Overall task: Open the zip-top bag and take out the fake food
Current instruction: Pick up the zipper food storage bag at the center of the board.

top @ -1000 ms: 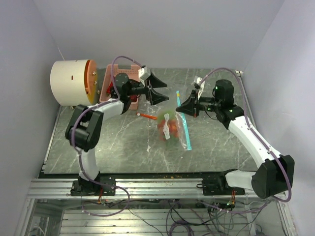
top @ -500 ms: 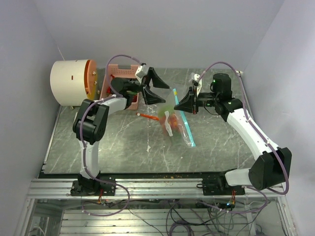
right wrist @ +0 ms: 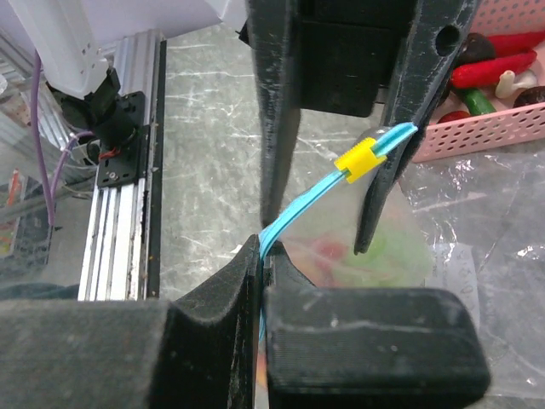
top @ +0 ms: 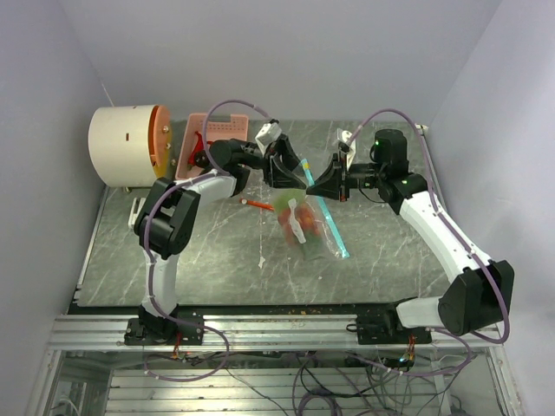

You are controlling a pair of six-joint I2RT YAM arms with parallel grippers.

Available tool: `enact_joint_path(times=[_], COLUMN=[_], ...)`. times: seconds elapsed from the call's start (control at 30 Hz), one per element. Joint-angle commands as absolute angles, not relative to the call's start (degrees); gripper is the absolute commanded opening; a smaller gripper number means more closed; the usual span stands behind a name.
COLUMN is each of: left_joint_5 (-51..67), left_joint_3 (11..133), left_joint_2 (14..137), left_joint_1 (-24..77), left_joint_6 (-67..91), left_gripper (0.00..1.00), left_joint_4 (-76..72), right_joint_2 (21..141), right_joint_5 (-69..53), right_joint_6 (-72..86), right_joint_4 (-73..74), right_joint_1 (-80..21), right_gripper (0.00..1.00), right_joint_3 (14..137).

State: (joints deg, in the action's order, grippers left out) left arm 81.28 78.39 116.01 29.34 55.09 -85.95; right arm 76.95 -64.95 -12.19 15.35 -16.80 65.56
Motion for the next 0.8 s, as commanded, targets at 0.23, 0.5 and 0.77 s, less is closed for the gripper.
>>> enact_joint_path(times=[0.23,0.5,0.77], left_joint_5=[80.00,79.28,79.66], left_joint_3=[77.20,70.85,68.56], left_joint_2=[114.12,110.22,110.10], left_joint_1=[29.18,29.40,30.36], left_joint_6=[58.30,57.49,57.09], left_gripper=[0.07,0.07,0.07], left_joint_4=[-99.12,-99.14,-99.05], right_joint_2=[73.25,65.55,68.33], right_joint_5=[-56.49,-47.59,-45.83], right_joint_6=[-9.12,4.38,24.67], right_joint_4=[12.36,-2.33,-20.34], right_joint_1=[-17.96,-18.12,-18.12], right_gripper=[0.00,0.42,0.53], right_joint_3=[64.54,55.53,53.58])
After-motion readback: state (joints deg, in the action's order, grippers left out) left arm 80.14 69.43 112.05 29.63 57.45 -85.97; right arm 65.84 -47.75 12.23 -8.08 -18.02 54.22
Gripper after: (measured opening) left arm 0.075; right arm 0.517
